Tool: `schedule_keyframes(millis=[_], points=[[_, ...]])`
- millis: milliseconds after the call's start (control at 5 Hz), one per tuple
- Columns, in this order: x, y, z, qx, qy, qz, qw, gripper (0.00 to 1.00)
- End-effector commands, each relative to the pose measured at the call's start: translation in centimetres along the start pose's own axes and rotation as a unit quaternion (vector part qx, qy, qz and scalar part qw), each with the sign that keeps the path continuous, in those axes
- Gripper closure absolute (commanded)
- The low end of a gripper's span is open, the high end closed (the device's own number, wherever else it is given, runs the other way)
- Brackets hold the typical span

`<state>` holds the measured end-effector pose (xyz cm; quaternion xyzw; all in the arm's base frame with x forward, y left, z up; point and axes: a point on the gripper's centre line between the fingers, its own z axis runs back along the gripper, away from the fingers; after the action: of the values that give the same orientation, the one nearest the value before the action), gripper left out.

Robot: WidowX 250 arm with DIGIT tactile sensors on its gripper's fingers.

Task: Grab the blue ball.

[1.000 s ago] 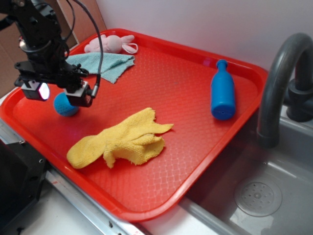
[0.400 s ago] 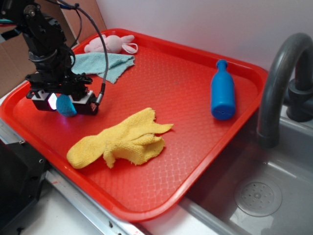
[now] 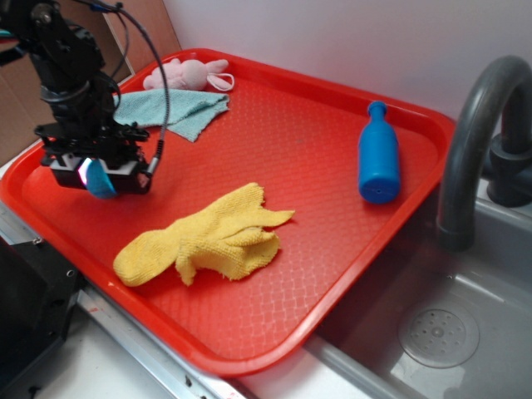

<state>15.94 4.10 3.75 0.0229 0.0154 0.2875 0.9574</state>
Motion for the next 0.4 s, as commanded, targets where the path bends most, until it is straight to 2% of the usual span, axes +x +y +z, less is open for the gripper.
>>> schedule_keyframes(millis=[0, 200], points=[[0.4, -3.9, 8.5, -0.067, -0.062, -0.075, 0.993, 1.0], [-1.5, -6.5, 12.2, -0.107, -0.082, -0.127, 0.983, 1.0]])
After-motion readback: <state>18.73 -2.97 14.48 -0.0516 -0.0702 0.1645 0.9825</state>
